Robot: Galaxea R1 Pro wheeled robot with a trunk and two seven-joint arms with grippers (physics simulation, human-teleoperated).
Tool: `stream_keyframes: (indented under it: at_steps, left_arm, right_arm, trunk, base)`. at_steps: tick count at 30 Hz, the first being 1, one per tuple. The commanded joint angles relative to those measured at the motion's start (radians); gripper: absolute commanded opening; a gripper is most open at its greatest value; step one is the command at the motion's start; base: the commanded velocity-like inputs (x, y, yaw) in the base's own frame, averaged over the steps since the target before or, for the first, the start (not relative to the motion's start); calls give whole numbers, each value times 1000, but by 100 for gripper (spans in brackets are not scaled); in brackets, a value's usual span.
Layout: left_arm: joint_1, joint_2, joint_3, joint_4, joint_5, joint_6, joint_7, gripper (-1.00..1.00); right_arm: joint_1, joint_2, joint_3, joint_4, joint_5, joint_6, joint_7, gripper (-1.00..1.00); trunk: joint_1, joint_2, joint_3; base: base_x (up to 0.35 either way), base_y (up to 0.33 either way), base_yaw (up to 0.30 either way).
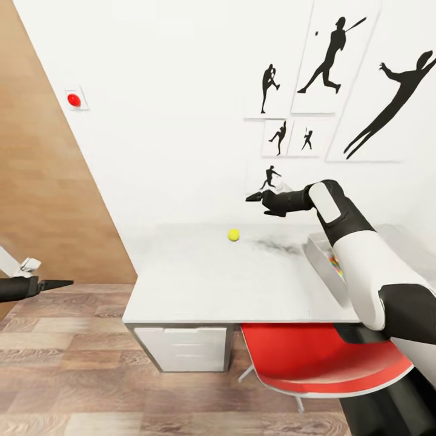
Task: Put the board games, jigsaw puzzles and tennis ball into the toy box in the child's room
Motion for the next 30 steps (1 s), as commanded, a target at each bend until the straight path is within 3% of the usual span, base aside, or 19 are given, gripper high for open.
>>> stream_keyframes:
  at_steps: [1,11,30]
  left_arm:
    - [-1,-1,8,1,-10,6,-8,100]
    - [-1,10,26,6,-7,-20,-13,100]
    - [-1,12,26,7,-6,-21,-11,100]
  right_arm:
    - [5,-1,0,-4,9,2,11,100]
    - [51,-4,-90,-22,12,2,11,100]
    - [69,-2,-105,-24,23,-1,11,100]
  trunk:
    - [1,-2,-2]
    - [1,-2,-2]
    - [1,-2,4]
  base:
    - [239,0,6]
    - [96,1,2]
    - [59,5,-2]
